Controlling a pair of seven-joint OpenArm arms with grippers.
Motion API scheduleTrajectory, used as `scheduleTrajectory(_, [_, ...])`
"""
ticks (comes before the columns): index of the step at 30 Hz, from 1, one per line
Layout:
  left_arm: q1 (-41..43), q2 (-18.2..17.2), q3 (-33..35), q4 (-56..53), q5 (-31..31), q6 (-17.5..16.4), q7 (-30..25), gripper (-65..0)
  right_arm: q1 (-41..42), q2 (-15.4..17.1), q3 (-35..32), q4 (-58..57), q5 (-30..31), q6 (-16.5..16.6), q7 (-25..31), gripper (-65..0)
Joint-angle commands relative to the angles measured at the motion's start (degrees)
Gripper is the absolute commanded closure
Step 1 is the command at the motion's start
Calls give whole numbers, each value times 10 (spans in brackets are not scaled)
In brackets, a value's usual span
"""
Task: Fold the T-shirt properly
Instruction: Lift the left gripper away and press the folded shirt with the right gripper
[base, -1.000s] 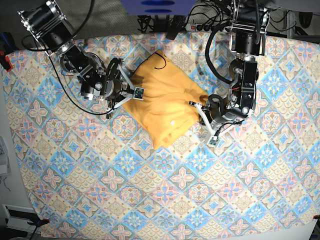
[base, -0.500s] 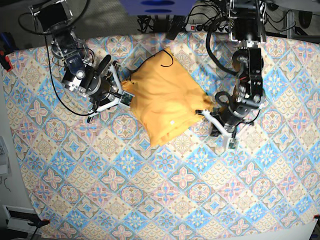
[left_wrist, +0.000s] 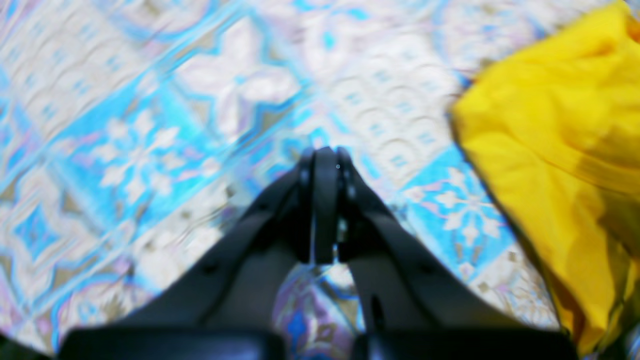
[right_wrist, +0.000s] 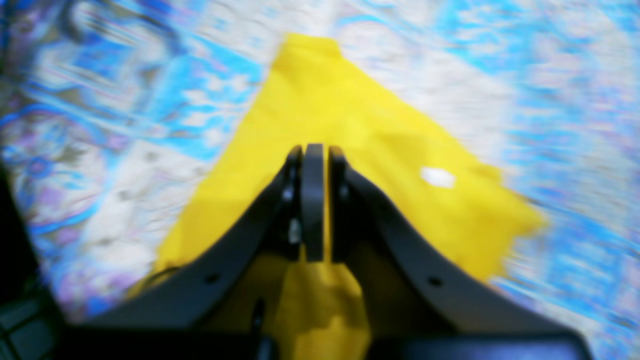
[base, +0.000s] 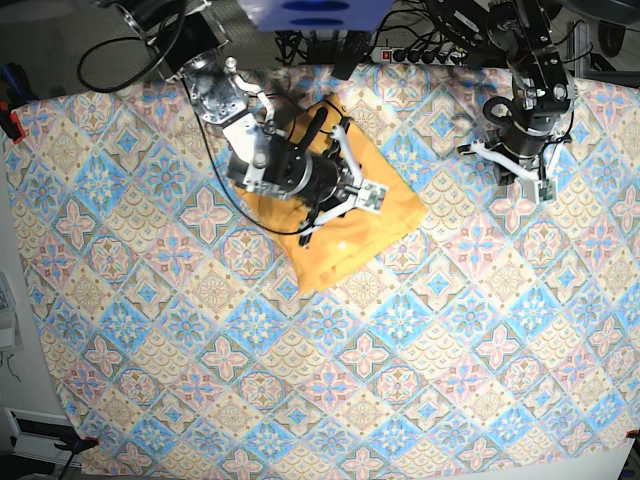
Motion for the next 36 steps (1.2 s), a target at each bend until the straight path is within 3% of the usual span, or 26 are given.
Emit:
scheduleTrajectory(1, [6, 11, -16, 10, -8, -3, -10, 0, 16, -11, 0, -6, 5, -6, 22, -19])
scheduleTrajectory(7, [13, 53, -65, 10, -8, -3, -9, 0, 39, -45, 0, -125, 5, -6, 68, -19])
scheduleTrajectory(11, [23, 54, -65, 8, -14, -3, -9, 0, 53, -61, 0, -187, 5, -6, 103, -19])
scheduleTrajectory(18, [37, 48, -65, 8, -86, -3, -8, 0, 84, -89, 4, -293, 5, -6, 155, -19])
scheduleTrajectory(28, [36, 48, -65, 8, -90, -3, 24, 0, 151, -61, 7, -363, 5, -6, 180, -19])
scheduleTrajectory(33, [36, 48, -65, 8, -90, -3, 24, 0, 170, -47, 71, -381, 5, -6, 199, -19])
scheduleTrajectory(36, [35, 48, -65, 8, -90, -3, 24, 0, 192, -22, 95, -411, 5, -6, 205, -19])
